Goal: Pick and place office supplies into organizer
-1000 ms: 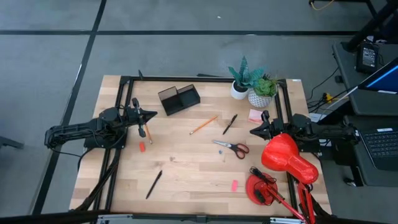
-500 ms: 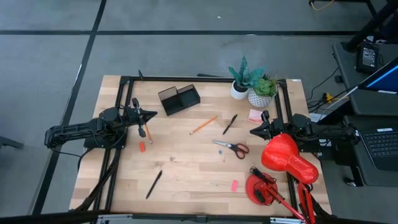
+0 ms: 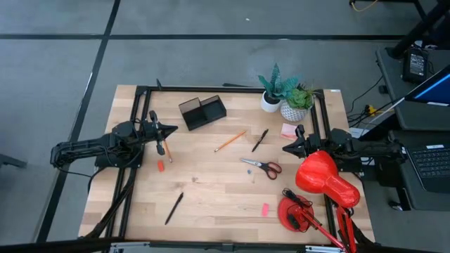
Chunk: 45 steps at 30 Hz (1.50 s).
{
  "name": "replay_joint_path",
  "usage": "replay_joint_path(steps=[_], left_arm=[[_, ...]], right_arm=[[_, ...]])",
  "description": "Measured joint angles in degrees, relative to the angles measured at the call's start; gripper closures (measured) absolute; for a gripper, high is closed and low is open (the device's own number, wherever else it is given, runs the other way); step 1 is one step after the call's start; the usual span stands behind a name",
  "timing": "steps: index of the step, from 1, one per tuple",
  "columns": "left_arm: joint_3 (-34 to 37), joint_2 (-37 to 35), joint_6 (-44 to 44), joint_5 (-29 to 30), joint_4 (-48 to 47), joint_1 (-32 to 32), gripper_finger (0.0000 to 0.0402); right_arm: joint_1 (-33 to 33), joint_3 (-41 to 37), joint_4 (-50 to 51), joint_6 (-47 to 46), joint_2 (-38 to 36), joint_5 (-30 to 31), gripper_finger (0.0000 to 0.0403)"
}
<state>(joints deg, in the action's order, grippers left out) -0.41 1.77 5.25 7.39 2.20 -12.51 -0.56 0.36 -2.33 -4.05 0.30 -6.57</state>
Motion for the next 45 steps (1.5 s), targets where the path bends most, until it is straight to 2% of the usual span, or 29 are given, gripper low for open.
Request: replay_joint_path(steps=[45], left_arm=[[-0.01,0.0,0.01,0.44,0.17,0.01,0.0395]], right_arm=[[0.0,0.01,-0.55,3.05,0.0,0.0,0.0379]])
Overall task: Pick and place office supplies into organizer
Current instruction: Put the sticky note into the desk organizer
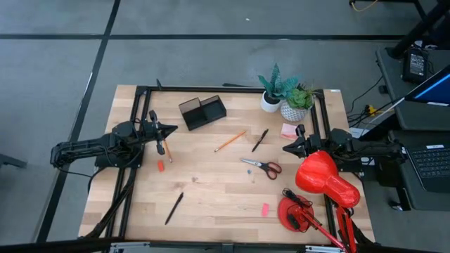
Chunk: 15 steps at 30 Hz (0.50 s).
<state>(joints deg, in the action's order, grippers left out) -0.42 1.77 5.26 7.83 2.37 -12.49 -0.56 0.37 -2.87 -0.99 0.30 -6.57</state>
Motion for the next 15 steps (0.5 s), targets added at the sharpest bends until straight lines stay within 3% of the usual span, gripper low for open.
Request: replay_joint_path(steps=[15], left_arm=[[0.02,-0.01,0.0,0.31,-0.02,0.0,0.0395]], right_arm=[[0.0,-0.01,0.07,0.0,0.0,0.0,0.0379]])
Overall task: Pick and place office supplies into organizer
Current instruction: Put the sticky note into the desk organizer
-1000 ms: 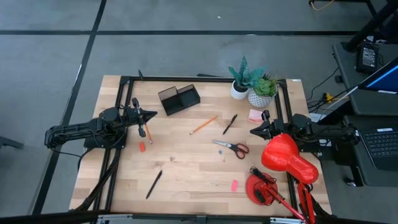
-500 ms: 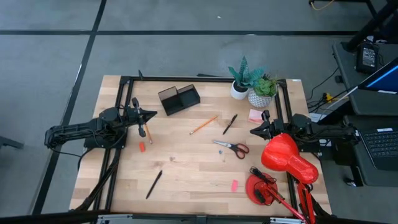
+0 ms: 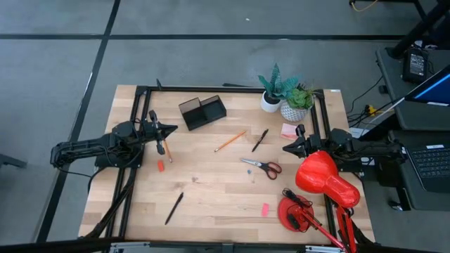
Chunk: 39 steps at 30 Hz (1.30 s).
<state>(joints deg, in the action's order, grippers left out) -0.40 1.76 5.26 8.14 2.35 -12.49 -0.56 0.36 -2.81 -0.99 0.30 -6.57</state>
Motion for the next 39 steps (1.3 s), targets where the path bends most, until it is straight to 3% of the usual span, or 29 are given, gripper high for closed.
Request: replay_joint_path(steps=[9,16,24,29,39], left_arm=[[0.0,0.0,1.0,-0.15,0.23,-0.02,0.0396],[-0.02,0.0,0.7,-6.5,0.45,0.0,0.04],[0.0,0.0,-1.49,-8.32,3.35,0.0,0.04],[-0.25,0.21,-1.57,-9.25,3.78,0.02,0.04],[-2.67,7.15,-1.95,-8.27,3.89,0.02,0.0399]], right_arm=[[0.0,0.01,0.5,-0.04,0.02,0.0,0.0379],[0.0,0.01,0.51,-0.2,0.02,0.0,0.0379],[0.0,0.02,0.62,-4.93,0.02,3.71,0.038],[-0.02,1.14,2.06,-3.25,0.09,3.94,0.038],[0.0,7.94,6.72,-0.26,4.81,6.63,0.0398]])
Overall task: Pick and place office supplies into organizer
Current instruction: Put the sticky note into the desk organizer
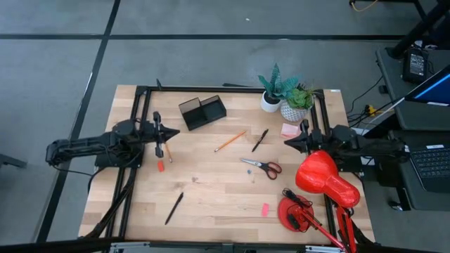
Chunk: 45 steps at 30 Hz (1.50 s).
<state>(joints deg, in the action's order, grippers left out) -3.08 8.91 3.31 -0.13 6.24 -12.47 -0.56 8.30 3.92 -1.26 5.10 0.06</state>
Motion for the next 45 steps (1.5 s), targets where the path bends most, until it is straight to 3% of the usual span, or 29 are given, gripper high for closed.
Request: replay_joint_path(steps=[22,32,36,45], left_arm=[[-7.49,21.95,-1.11,5.06,2.99,-0.02,0.0398],[-7.49,23.71,-1.2,5.14,3.08,-0.02,0.0398],[-7.49,23.67,0.4,5.27,3.06,-0.02,0.0398],[-7.49,23.67,0.88,5.62,3.04,-0.02,0.0397]], right_arm=[[-0.07,10.04,4.19,-0.11,23.34,6.09,0.0399],[-0.07,22.85,25.98,-8.93,34.25,15.07,0.0399],[-0.09,25.35,28.46,-9.08,36.91,20.15,0.0398],[-0.14,26.29,29.8,-9.2,41.37,22.77,0.0359]])
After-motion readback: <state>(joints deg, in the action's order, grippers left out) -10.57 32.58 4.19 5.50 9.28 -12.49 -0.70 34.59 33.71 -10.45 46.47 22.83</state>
